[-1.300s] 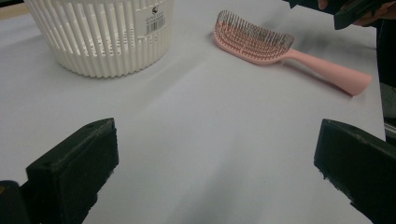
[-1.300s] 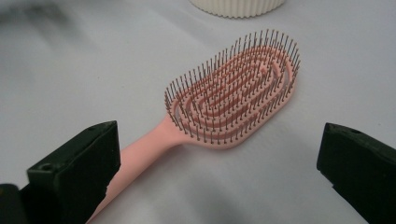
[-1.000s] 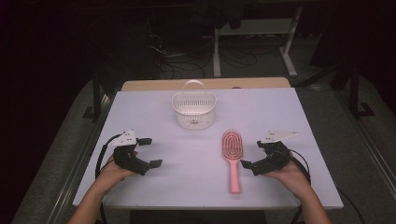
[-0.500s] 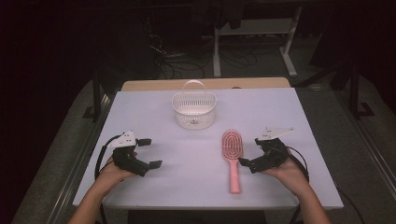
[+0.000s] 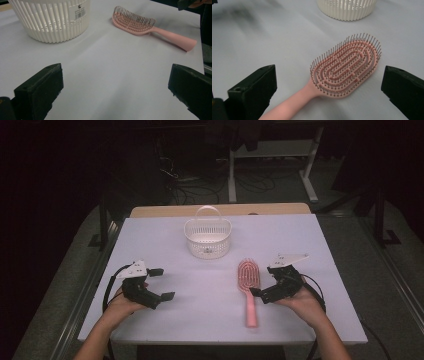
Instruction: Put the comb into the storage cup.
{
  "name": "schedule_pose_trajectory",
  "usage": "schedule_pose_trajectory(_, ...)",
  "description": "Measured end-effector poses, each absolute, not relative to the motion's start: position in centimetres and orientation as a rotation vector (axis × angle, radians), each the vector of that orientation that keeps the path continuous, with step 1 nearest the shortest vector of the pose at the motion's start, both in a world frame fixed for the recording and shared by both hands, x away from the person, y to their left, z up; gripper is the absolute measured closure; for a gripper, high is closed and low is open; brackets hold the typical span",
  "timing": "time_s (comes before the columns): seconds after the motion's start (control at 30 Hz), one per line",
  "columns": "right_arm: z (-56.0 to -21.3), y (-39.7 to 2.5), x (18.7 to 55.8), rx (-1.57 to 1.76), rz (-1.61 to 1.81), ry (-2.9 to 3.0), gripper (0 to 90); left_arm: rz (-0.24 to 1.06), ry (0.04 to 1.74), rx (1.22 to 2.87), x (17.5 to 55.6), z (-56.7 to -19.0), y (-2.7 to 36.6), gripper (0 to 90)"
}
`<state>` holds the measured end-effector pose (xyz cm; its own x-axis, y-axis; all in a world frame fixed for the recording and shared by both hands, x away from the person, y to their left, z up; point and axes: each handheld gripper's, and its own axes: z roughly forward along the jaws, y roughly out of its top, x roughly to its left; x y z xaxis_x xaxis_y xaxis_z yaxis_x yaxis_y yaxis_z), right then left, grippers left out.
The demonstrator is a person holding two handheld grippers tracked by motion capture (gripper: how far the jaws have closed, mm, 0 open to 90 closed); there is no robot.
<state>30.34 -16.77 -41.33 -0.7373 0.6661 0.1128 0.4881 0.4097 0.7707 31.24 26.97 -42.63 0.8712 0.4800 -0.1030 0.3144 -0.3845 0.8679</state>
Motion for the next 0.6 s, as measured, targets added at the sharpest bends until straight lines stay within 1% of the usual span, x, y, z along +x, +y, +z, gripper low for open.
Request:
schedule_pose_trajectory(0.47, -41.0, -14.9, 30.9, 0.966, 1.223, 2.505, 0.0, 0.197, 0.578, 2.002, 31.4, -42.6, 26.9, 0.0)
schedule_pose_trajectory(0.57, -41.0, -14.6, 31.0, 0.954, 1.227, 2.518, 1.9, 0.197, 0.578, 1.999, 31.3, -42.6, 26.9, 0.0)
schedule_pose_trajectory(0.6, -41.0, -14.4, 31.0, 0.949, 1.235, 2.523, 4.6, 0.198, 0.578, 1.999, 31.4, -42.6, 26.9, 0.0)
